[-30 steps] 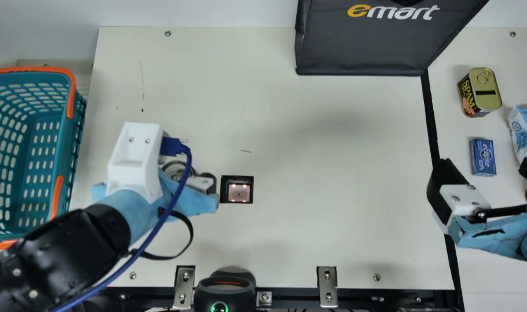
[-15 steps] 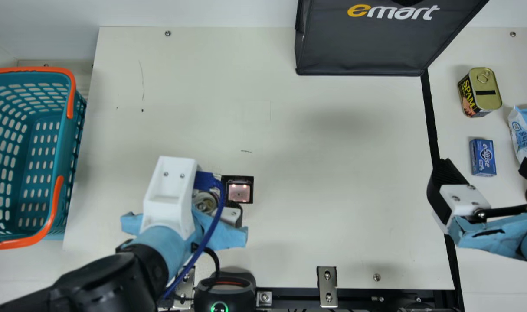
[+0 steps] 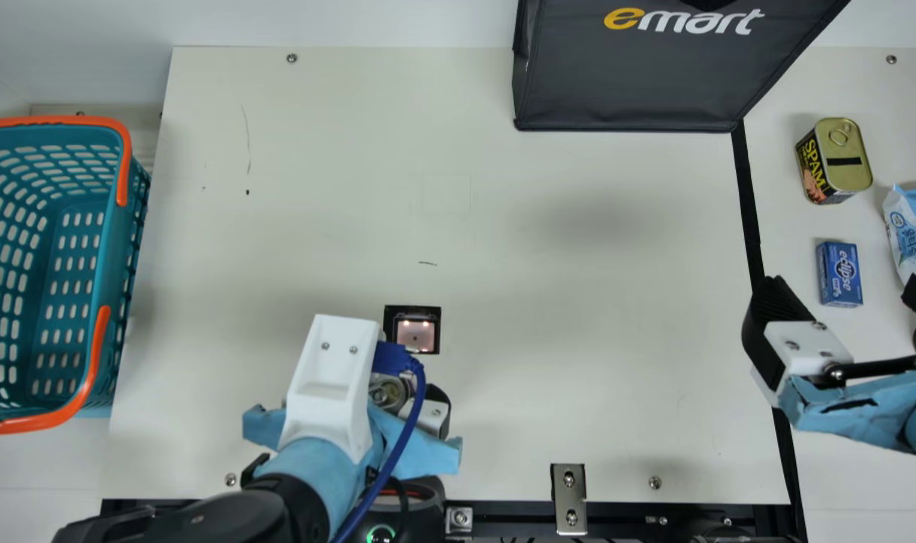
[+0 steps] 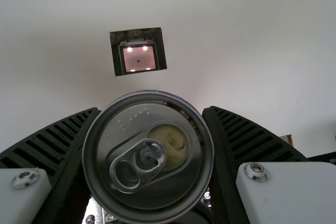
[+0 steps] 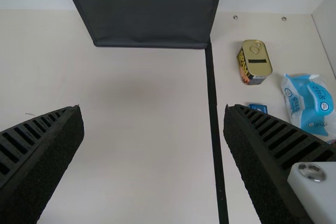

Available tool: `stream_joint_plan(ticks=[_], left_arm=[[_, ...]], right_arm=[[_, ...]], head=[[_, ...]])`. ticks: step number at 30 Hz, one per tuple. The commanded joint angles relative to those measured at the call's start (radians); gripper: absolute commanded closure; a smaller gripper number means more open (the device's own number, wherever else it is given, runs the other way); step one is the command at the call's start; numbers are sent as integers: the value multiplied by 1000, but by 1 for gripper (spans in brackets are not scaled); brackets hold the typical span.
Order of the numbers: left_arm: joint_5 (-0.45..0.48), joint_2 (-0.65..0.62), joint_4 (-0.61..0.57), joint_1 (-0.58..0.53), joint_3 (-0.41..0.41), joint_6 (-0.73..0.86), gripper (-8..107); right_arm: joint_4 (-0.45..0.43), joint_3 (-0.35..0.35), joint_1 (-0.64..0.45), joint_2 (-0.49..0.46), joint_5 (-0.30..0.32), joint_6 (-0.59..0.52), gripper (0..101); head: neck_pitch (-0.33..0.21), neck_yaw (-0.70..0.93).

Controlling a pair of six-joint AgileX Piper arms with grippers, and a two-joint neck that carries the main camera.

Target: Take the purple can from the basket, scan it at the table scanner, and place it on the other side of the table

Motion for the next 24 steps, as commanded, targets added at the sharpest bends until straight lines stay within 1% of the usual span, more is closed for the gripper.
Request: stream_joint_plan(ticks=[1,14,24], left_arm=[[-1,1,6,-7,1,-7,107],[-7,-21,60,-23,43,-13,107],[-22,-30,105,17,48,37,107]], right_arm=[[0,0,0,0,0,0,6],[0,0,0,0,0,0,6],[0,0,0,0,0,0,6]], head=[[-27,0],[-27,0],[-27,0]])
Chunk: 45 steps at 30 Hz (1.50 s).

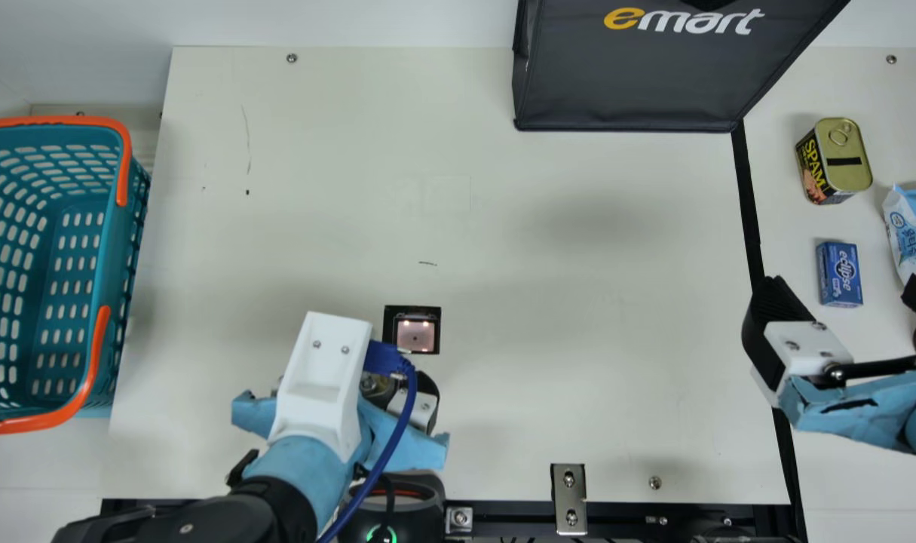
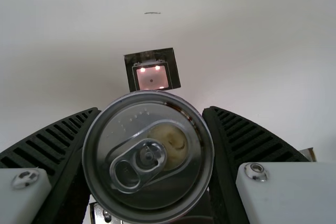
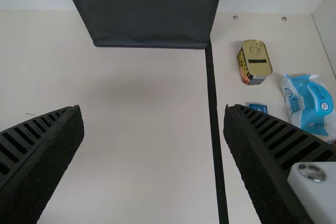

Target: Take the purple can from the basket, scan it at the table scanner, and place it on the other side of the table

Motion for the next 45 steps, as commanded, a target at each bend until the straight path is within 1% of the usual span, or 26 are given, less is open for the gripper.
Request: stream_joint_plan(ticks=[1,9,14,21,30,36,45], left_arm=[[-6,2,3,14,-4,17,107],[-38,9,37,69,-13,57,107],[-52,14,24,85,-13,81,107],[-57,15,-67,107,-28,157,107],[-71,6,-208,150,-41,310,107],[-122,-23,-271,165,-11,487,107],[-226,-93,-359,215,78,861,107]], right_arm=[[0,0,0,0,0,0,6],[0,0,0,0,0,0,6],[0,0,0,0,0,0,6],[0,0,0,0,0,0,6],[0,0,0,0,0,0,6],[0,0,0,0,0,0,6],[0,0,0,0,0,0,6]], head=[[-27,0],[-27,0],[-27,0],[-27,0],[-27,0],[-27,0],[-27,0]])
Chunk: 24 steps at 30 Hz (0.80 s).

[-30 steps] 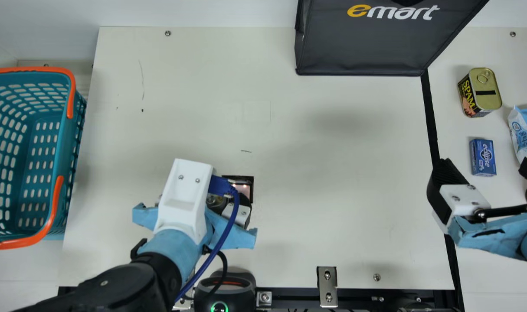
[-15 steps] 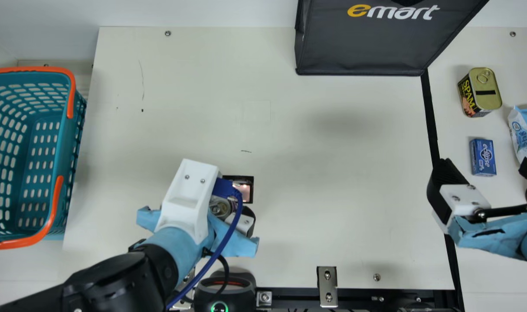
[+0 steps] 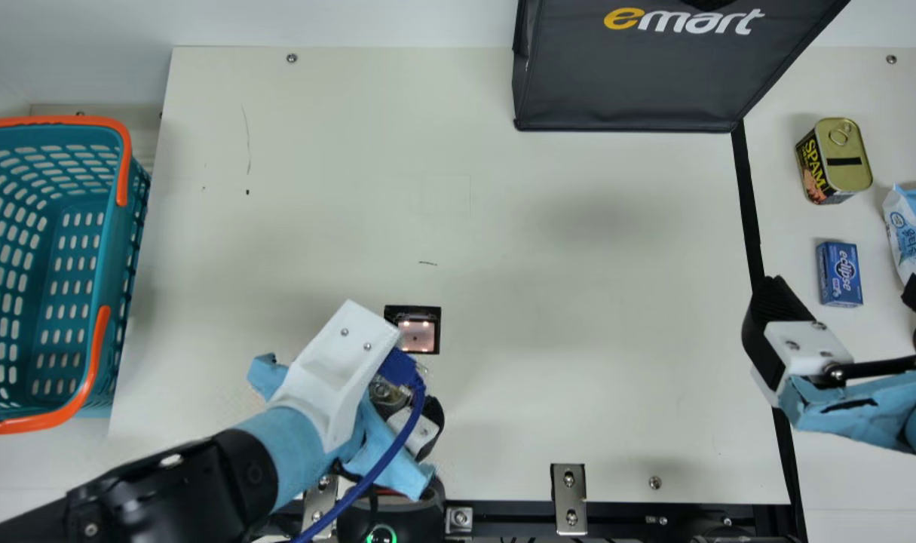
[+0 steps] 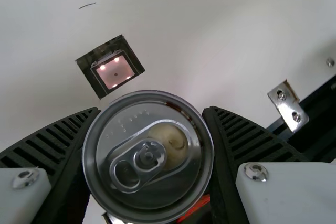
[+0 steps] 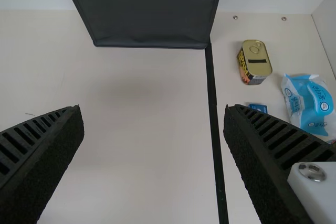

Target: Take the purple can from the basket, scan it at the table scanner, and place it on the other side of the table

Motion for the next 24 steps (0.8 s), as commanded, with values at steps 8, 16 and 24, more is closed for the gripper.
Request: stream_joint_plan(ticks=[8,16,24], left_arm=[[-49,-39,-139,111,26,516,107],[-51,-30,-328,261,8,894,107],[11,17,-501,405,-32,1241,107]], right_arm=[[0,0,0,0,0,0,6],[1,0,0,0,0,0,6],[1,0,0,0,0,0,6]], head=[[-27,0],[-27,0],[-27,0]])
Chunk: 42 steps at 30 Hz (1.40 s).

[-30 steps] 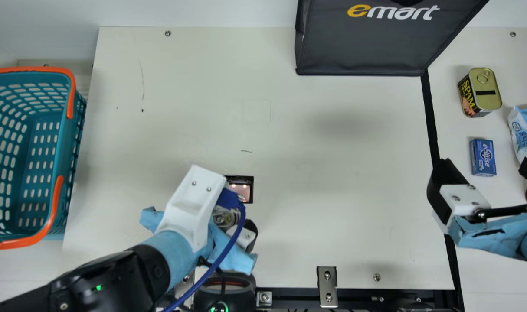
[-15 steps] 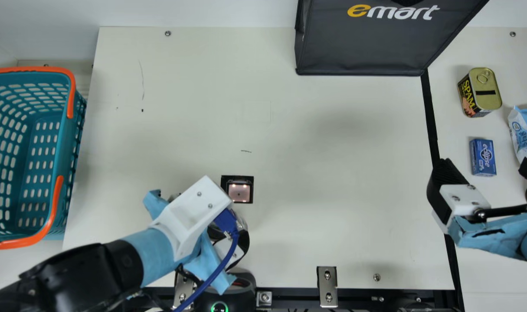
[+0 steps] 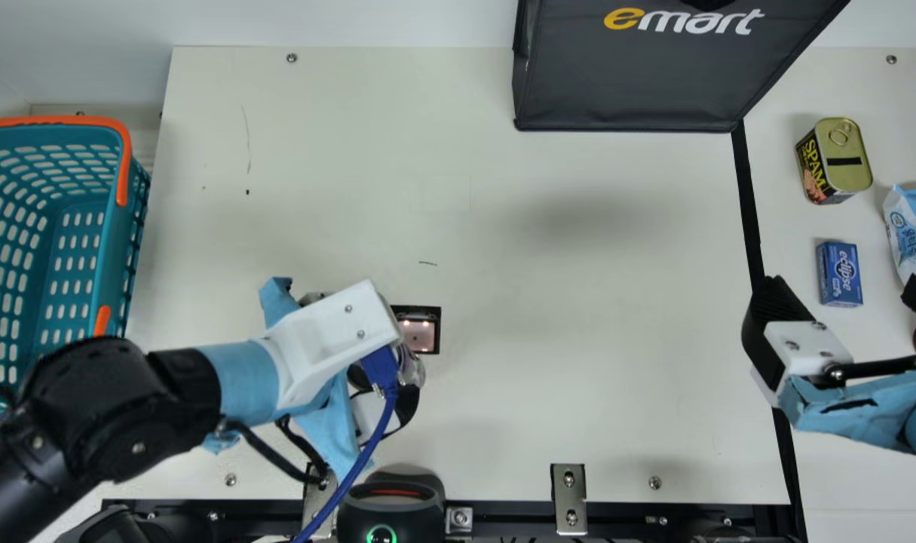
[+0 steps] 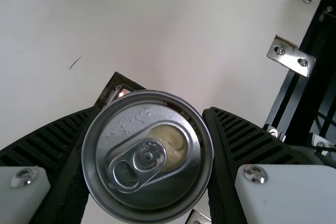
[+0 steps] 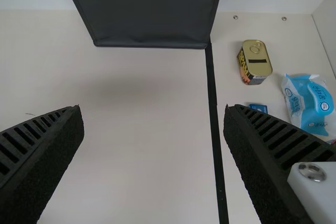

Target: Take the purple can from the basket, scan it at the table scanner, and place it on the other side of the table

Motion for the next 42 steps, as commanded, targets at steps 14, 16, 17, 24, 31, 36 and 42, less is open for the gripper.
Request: stream_joint_plan(ticks=[14,16,17,24,31,36,42], left_arm=[[82,73,-168,122,-37,528,107],[72,83,-177,123,-32,553,107],[66,87,-180,123,-29,562,107],[12,128,-199,132,-6,624,107],[-18,164,-214,149,8,662,92],[-27,179,-218,158,13,669,75],[-34,196,-224,165,13,669,55]], right_arm=[[0,0,0,0,0,0,6],[0,0,0,0,0,0,6],[0,0,0,0,0,0,6],[0,0,0,0,0,0,6],[0,0,0,0,0,0,6],[0,0,0,0,0,0,6],[0,0,0,0,0,0,6]], head=[[-27,0],[-27,0],[-27,0],[-27,0],[-27,0],[-27,0],[-27,0]])
